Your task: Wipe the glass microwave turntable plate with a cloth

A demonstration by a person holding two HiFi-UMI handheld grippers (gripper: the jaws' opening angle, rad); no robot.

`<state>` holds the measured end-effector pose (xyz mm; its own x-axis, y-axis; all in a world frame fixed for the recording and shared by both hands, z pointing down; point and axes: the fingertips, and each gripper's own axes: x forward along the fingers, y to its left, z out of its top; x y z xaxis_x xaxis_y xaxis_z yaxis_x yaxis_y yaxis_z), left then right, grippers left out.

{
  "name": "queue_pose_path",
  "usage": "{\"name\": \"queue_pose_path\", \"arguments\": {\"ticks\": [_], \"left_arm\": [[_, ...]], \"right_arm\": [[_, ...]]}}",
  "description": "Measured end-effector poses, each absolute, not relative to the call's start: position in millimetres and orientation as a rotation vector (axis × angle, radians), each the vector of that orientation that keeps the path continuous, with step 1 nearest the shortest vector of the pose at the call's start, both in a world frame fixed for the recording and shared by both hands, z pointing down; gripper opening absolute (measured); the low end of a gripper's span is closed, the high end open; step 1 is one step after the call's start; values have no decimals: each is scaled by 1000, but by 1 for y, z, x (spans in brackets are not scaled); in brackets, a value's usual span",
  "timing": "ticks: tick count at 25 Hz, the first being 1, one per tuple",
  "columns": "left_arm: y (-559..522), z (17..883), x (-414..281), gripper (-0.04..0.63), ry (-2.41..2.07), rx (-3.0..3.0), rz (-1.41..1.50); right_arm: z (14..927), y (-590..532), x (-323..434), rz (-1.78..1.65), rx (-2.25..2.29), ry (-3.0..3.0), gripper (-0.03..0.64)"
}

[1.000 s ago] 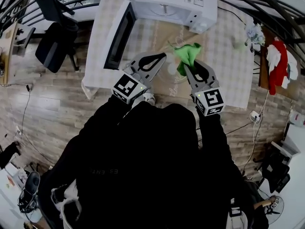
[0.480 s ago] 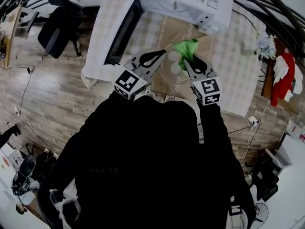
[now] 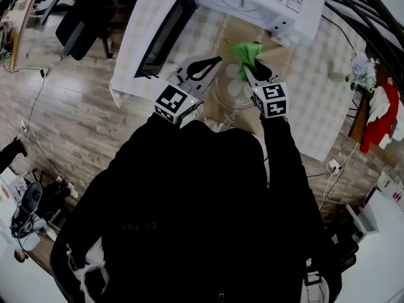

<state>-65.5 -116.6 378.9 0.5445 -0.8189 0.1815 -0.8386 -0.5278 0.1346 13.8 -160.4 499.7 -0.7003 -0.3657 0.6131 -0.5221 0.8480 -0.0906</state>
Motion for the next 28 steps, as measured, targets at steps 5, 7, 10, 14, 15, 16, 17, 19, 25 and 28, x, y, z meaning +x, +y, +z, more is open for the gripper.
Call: {"name": "queue_pose_path", "arguments": {"ticks": [5, 7, 10, 14, 15, 16, 17, 19, 25, 28], "left_arm": [[-129, 395, -66, 21, -1423, 2543, 168], [-131, 403, -67, 21, -1427, 2526, 177], [-134, 415, -68, 21, -1424, 2507, 168], [-139, 434, -68, 21, -1417, 2492, 167], [-140, 438, -68, 21, -1416, 2489, 170], [-141, 443, -68, 21, -1416, 2486, 174], [-142, 447, -69, 21, -1416, 2482, 176], [-145, 453, -69, 21, -1413, 2476, 177], [-148, 462, -76, 21, -1410, 2459, 193], [-146, 465, -78, 21, -1404, 2448, 183]], "right_arm": [[538, -166, -1, 417, 639, -2352, 115], [552, -169, -6, 439, 661, -2327, 115], [571, -174, -14, 470, 690, -2294, 115], [597, -174, -27, 505, 683, -2238, 118], [603, -174, -30, 507, 682, -2228, 120], [608, -174, -32, 511, 684, -2220, 120], [613, -175, -34, 516, 687, -2214, 120], [620, -177, -38, 523, 695, -2205, 120], [646, -178, -47, 532, 689, -2158, 120], [652, -178, -49, 534, 695, -2151, 118]]}}
